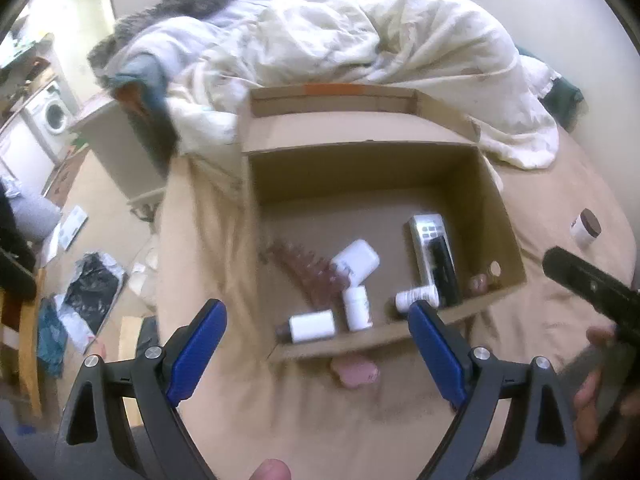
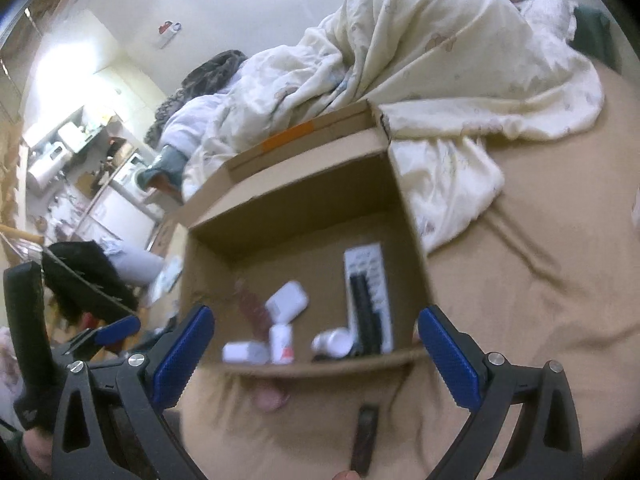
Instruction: Organize rigid objects
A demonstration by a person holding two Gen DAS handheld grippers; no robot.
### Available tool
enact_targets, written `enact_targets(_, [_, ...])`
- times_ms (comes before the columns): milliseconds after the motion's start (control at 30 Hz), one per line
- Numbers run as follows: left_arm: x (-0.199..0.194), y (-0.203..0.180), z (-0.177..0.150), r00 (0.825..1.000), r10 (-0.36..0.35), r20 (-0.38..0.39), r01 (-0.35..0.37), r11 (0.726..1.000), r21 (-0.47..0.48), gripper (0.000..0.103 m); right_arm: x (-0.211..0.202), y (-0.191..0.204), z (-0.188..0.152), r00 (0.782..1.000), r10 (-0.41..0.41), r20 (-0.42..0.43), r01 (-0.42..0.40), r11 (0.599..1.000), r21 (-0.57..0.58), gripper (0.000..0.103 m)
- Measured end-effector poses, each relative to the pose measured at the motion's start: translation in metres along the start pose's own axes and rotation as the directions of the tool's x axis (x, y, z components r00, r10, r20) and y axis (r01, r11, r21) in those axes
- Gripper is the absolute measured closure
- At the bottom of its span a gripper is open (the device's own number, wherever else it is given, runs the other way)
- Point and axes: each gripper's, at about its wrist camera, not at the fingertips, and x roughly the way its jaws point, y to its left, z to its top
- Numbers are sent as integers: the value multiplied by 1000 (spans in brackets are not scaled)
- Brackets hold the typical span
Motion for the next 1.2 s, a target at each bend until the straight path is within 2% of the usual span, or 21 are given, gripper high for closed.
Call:
enact_targets(333, [-26,0,-20,1000,4,7,-4,1000,-7,11,-34,5,-26,1000,-2,-18,3,1000,20,0])
enact_targets(500, [-14,-5,-22,1000,-23,-17,23,1000,12,11,-30,-2,-35,995,-59,-85,64,997,53,0])
enact_targets(667, [8,-3,-21,998,-27,-55,27,999,16,11,-17,-14,-44,973,-130,-191,146,987,69,0])
enact_targets(800, [20,12,-29,996,-33,-86,29,998,-48,11,-5,-26,-52,961,-129,-243,159,982,105,0])
enact_targets(900, [33,17,-40,992,-30,-120,23,998,-58,11,4,-32,-56,963,-97,-250,136,980,143,0])
enact_targets(1000, [51,19,-50,981,-30,-189,17,997,-69,11,12,-32,-61,958,-103,-268,145,979,144,0])
enact_targets(1067, [69,17,-55,965,-51,-256,27,995,-93,11,17,-29,-64,956,-91,-278,133,982,134,0])
enact_targets(1200, [96,8,-56,944,-92,-317,44,987,-158,11,22,-28,-66,956,-84,-282,124,984,126,0])
